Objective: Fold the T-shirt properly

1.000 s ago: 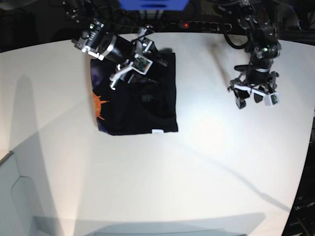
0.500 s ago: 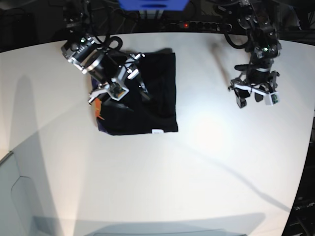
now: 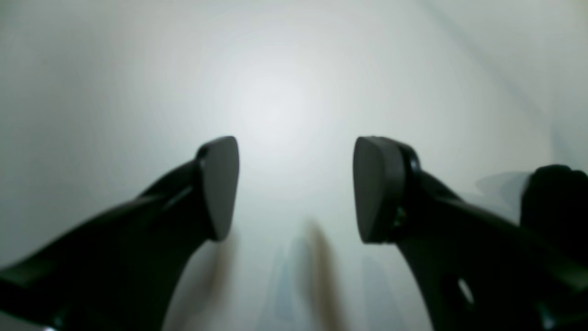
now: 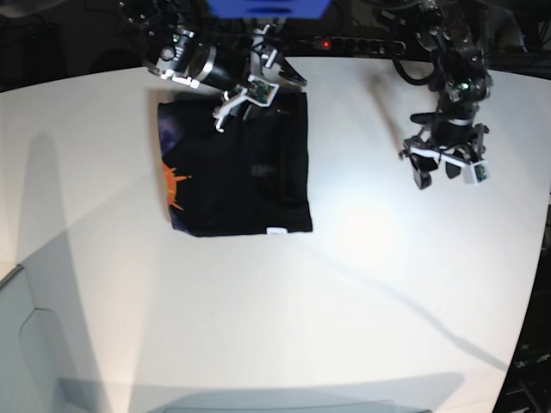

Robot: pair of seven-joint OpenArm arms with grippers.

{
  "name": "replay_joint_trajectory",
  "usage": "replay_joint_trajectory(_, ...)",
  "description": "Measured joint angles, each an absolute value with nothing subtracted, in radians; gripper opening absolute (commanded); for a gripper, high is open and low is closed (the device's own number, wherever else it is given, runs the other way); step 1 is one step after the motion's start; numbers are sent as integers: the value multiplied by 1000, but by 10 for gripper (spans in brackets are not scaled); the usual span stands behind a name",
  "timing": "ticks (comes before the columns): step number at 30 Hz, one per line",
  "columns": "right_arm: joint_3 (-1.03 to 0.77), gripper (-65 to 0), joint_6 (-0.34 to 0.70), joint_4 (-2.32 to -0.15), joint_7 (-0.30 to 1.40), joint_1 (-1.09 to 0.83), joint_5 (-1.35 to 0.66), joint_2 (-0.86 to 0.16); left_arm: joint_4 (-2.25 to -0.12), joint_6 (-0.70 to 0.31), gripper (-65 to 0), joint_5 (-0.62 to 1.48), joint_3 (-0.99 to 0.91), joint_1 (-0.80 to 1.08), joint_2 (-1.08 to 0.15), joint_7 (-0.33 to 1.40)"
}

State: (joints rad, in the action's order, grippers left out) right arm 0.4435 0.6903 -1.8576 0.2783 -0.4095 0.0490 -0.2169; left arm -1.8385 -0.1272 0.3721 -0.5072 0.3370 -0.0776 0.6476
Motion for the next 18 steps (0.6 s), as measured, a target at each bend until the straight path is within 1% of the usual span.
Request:
replay_joint_trajectory(3, 427, -322, 691, -1899, 279, -408, 53, -227, -1843, -127, -265, 376, -507, 337, -77, 648)
replay_joint_trajectory(5, 374, -322, 691, -1945, 275, -408, 47, -217, -1866, -127, -264, 375, -507, 338, -77, 654)
replay_joint_trajectory(7, 306, -322, 690, -1977, 266, -404, 46, -186, -1901, -127, -264, 377, -507, 339, -76, 651)
replay_joint_trajectory(9, 239, -319, 690, -1980, 277, -385, 47, -124, -1936, -128, -264, 379, -507, 347, -73, 651)
replay_joint_trajectory(12, 177, -319, 690, -1951, 271, -318, 44, -64, -1966, -128, -264, 383, -501, 351, -70, 651)
replay_joint_trajectory(15, 164, -318, 691, -1891, 286, -258, 52, -39, -1966, -128, -263, 379, -501, 351, -70, 651)
replay_joint_trajectory(16, 164, -318, 690, -1871, 286, -239, 52, -28, -1966, -128, -258, 379, -503, 352, -69, 651)
replay_joint_trajectory(18, 165, -318, 690, -1829, 308, -195, 46, -13, -1966, -128, -226, 381, -505, 364, -70, 650)
